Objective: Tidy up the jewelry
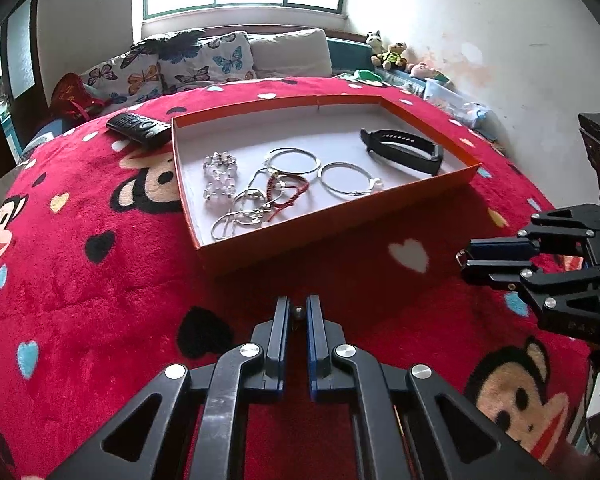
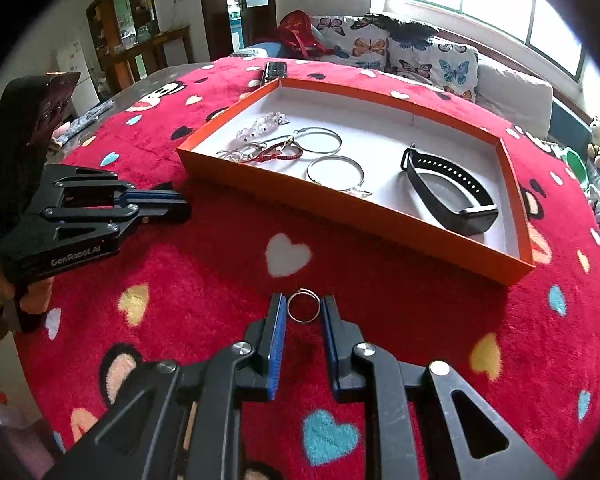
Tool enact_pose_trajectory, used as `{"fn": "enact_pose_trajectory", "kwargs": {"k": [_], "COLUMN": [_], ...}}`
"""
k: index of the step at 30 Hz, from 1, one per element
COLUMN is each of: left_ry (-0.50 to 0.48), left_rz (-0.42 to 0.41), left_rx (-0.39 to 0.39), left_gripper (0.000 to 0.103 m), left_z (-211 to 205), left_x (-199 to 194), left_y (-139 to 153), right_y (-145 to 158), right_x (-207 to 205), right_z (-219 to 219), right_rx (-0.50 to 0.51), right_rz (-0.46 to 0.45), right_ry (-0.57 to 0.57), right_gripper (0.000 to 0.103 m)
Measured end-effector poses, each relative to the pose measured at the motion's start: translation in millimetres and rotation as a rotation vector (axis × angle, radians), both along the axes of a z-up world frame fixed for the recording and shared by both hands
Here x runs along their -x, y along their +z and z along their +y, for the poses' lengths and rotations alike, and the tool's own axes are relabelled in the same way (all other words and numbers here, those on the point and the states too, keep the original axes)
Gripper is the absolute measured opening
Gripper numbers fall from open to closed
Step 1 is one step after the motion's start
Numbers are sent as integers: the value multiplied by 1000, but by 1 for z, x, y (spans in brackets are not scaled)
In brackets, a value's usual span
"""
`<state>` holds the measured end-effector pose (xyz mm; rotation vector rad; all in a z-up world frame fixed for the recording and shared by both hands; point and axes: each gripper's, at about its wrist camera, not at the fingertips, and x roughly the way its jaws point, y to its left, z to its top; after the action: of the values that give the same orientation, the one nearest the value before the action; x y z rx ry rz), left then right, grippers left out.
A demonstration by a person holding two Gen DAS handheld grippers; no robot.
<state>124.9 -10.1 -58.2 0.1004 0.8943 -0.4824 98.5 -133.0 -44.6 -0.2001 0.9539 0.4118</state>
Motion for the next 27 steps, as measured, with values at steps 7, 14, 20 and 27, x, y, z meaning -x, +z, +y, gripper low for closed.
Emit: {"fn": "enact_pose_trajectory", "kwargs": {"k": [7, 14, 20, 27], "left_ry": [-7, -18, -20, -13], "left_rz": [-38, -89, -133, -157], "left_rx": [36, 46, 53, 51], "left_gripper": [7, 7, 7, 7], "left_z": [-1, -8, -12, -17], "left_x": [15, 17, 6, -22], "left_y": [25, 54, 79, 97], "right_y": [14, 28, 43, 55], "right_x": [8, 5, -4, -24], "right_z": [-3, -8, -15, -26], "right_rx": [8, 1, -33, -54], "right_rz": [-44, -80, -105, -124], "right_ry": [-14, -33, -50, -80], "right_gripper": [20, 20, 20, 20]}}
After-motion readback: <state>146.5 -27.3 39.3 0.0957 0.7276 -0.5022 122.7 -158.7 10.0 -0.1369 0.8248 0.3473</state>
